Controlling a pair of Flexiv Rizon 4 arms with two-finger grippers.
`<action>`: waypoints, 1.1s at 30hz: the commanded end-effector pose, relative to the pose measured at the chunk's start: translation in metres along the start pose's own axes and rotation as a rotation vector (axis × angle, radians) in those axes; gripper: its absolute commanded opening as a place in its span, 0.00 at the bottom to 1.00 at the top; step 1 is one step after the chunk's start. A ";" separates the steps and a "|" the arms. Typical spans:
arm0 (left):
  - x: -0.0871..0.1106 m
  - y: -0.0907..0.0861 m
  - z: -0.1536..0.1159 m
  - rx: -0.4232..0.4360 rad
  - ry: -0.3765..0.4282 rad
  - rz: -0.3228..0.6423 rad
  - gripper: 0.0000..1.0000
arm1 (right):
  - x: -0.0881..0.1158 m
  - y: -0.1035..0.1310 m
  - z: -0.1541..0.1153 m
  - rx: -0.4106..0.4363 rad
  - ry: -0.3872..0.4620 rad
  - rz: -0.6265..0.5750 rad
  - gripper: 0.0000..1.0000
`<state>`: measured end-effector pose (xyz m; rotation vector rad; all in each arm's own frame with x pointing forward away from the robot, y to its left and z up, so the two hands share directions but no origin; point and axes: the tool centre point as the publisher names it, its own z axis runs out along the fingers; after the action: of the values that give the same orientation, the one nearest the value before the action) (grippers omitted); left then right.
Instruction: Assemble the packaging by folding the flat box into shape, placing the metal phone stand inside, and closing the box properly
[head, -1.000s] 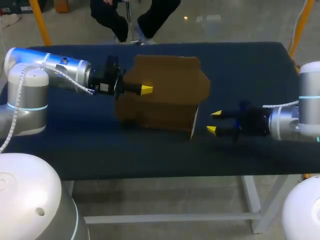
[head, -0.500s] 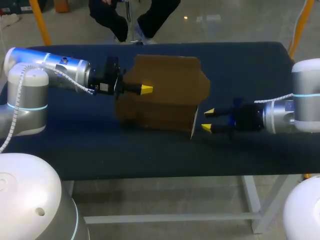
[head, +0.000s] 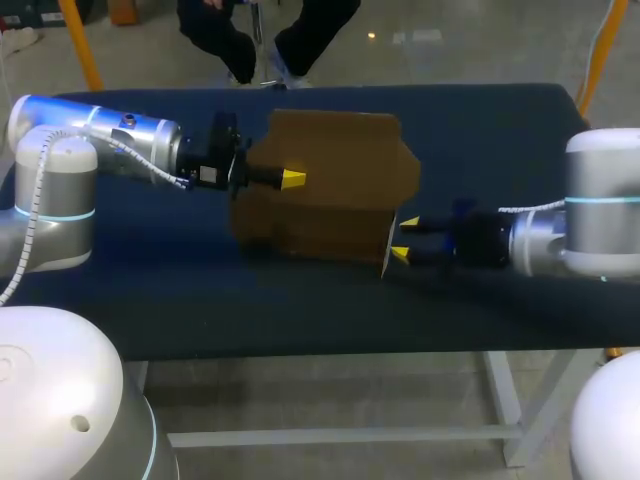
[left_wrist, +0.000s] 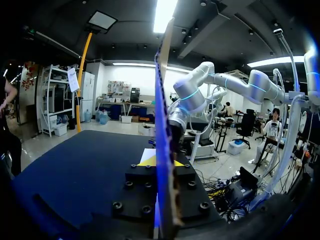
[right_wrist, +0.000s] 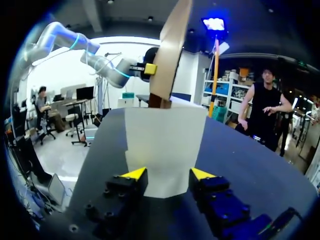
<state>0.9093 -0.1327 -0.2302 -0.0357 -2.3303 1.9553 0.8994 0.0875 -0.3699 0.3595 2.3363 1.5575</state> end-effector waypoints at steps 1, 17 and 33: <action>0.000 0.003 0.000 0.001 0.001 0.000 0.00 | 0.004 0.003 0.006 0.007 -0.059 0.005 0.58; 0.000 0.003 0.000 0.001 0.001 0.000 0.00 | 0.002 0.000 0.006 -0.012 -0.227 0.090 0.62; 0.000 0.003 0.000 0.001 0.001 0.000 0.00 | 0.011 0.003 0.010 -0.010 -0.347 0.137 0.68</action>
<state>0.9094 -0.1325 -0.2303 -0.0353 -2.3306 1.9554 0.8925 0.0956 -0.3698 0.6795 2.1531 1.4947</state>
